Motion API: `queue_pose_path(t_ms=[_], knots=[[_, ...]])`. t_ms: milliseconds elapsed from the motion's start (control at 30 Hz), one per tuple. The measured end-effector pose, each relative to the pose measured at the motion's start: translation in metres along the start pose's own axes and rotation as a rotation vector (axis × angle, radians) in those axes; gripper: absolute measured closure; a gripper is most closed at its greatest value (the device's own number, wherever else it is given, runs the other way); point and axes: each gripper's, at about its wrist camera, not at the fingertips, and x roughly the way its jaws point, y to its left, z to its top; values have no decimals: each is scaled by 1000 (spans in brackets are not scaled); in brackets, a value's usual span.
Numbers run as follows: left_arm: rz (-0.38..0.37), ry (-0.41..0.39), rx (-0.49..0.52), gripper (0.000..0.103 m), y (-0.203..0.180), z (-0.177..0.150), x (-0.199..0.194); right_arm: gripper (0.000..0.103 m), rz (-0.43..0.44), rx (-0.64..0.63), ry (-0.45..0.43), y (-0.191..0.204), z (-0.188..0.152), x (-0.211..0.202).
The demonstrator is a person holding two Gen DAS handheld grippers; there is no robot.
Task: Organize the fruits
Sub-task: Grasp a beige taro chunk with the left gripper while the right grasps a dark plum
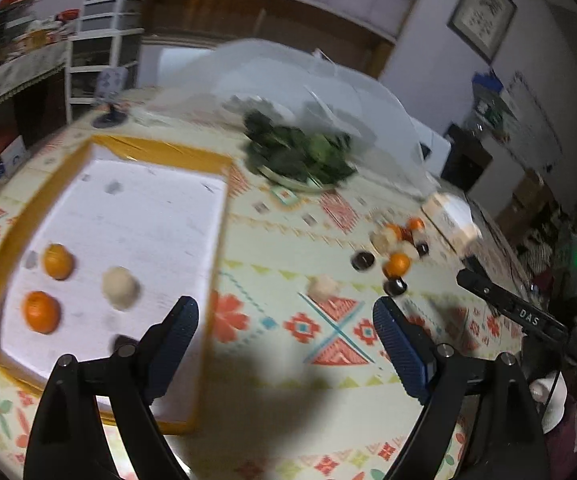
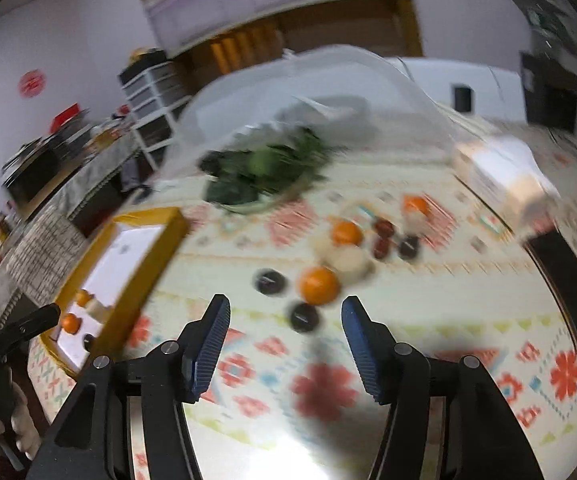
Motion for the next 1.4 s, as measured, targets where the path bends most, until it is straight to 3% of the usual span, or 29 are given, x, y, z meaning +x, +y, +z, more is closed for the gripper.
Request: queue_pose_path(t_ms=[133, 300, 433, 567, 767, 1000, 1033, 1167, 1300, 1400], knots=[[25, 11, 68, 14, -22, -9, 14, 41, 0, 23, 28, -20, -11, 10], [45, 17, 146, 15, -36, -16, 36, 41, 25, 15, 69, -18, -17, 41], [50, 56, 196, 32, -43, -16, 60, 42, 37, -8, 99, -8, -17, 64], [75, 98, 215, 33, -45, -13, 86, 47, 24, -37, 121, 1, -16, 83], [50, 127, 232, 33, -49, -4, 115, 55, 5, -59, 123, 3, -16, 92], [44, 161, 261, 33, -55, -2, 141, 57, -2, -63, 124, 4, -17, 96], [43, 164, 262, 36, -56, -2, 143, 57, -3, -63, 125, 4, -17, 96], [57, 167, 277, 71, -58, -4, 148, 63, -7, -56, 126, 3, -17, 98], [53, 163, 264, 72, -57, -5, 145, 76, -17, -52, 127, 2, -16, 99], [48, 141, 251, 73, -57, -5, 134, 77, -19, -47, 131, 1, -17, 97]])
